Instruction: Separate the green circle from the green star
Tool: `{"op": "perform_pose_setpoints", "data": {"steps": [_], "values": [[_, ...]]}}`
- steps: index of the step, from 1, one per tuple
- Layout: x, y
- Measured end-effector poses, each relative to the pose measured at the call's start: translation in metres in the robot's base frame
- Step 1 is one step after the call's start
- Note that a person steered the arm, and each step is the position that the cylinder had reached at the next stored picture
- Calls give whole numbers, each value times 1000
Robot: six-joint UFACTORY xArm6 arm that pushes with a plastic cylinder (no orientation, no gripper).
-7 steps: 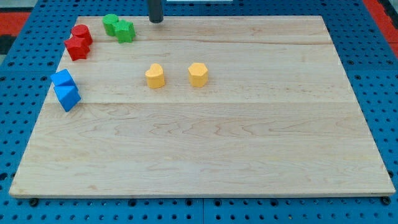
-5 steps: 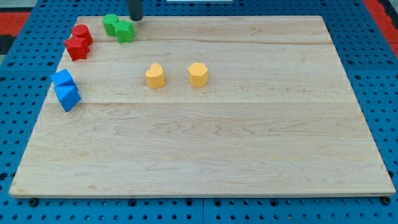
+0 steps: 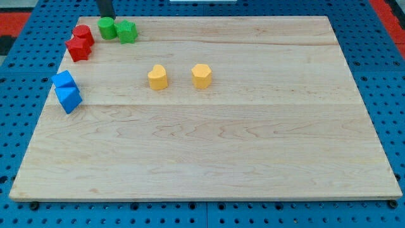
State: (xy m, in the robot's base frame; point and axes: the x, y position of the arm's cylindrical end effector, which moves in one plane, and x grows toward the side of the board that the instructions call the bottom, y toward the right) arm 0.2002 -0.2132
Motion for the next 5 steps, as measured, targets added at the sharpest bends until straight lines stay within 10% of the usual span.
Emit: {"op": "perform_pose_setpoints", "data": {"steps": [3, 5], "values": [[12, -42], [51, 35]]}}
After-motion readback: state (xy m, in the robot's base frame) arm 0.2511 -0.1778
